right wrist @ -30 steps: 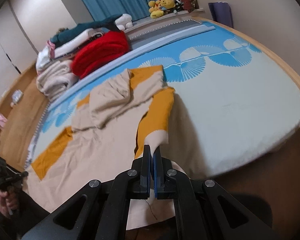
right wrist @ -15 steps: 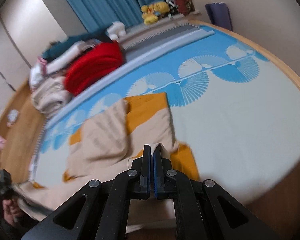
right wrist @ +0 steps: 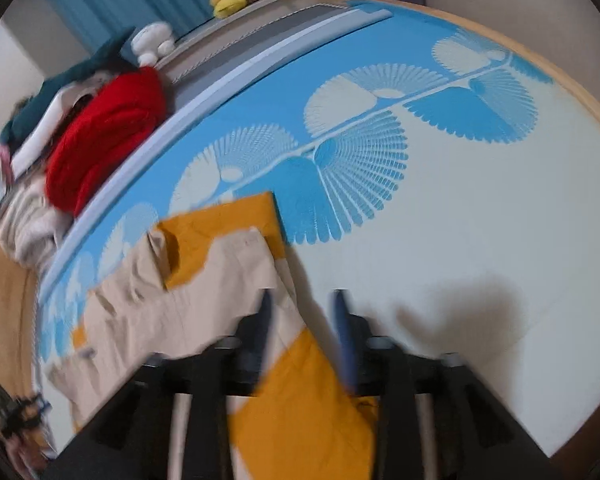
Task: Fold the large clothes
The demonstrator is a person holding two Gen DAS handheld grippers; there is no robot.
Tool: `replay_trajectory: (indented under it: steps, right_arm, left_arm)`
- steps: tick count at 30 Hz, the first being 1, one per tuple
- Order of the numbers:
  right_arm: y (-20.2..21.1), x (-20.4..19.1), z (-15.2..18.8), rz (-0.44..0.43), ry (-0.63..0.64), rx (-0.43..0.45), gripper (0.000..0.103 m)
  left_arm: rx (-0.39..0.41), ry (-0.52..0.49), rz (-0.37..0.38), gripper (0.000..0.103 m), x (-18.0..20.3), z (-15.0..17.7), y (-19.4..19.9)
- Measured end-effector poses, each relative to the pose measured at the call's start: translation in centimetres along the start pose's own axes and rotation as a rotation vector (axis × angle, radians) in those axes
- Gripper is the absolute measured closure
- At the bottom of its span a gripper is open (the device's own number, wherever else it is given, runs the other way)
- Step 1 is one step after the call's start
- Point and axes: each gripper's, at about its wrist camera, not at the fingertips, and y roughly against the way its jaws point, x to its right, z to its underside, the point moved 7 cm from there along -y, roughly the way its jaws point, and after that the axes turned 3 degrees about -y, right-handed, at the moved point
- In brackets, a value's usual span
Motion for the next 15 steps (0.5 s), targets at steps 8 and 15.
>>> replay_trajectory:
  steps: [8, 15]
  right_arm:
    - [-5.7, 0.3, 6.5, 0.048, 0.195, -0.255, 0.053]
    - [-5.2, -2.2, 7.4, 0.075, 0.325, -0.212, 0.093]
  left_arm:
    - [-0.138, -0.046, -0.09, 0.054, -1.2, 3.1, -4.8]
    - [-0.134, -0.128, -0.082, 0.098, 0.7, 4.0, -5.8]
